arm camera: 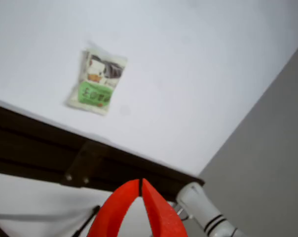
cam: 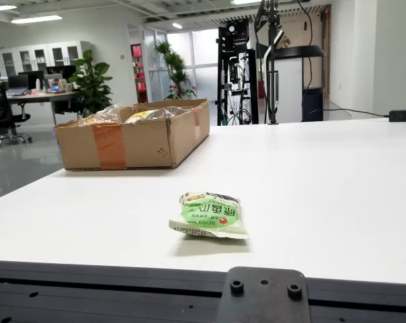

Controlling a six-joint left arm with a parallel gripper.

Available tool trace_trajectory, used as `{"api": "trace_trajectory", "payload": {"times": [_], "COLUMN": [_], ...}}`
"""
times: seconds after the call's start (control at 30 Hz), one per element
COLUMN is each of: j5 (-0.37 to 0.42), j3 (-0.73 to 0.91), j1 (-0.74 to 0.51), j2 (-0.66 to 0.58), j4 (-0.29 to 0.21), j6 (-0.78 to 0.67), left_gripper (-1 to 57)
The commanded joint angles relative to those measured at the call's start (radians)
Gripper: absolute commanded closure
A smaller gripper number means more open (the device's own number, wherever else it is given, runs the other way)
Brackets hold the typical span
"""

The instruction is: Grasp a snack and put it in the bin.

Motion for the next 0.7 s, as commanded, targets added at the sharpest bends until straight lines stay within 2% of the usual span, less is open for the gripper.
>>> {"api": "trace_trajectory", "payload": {"times": [0.03,0.4,0.7], "j5": [0.000,-0.002,-0.061], "j3": [0.000,0.000,0.000], "j1": [0.000,0.000,-0.004], "j2": [0.000,0.000,0.000], "j4": [0.000,0.000,0.000], "j6": [0.000,0.000,-0.004], "left_gripper": [55.1,55.1,55.1]}}
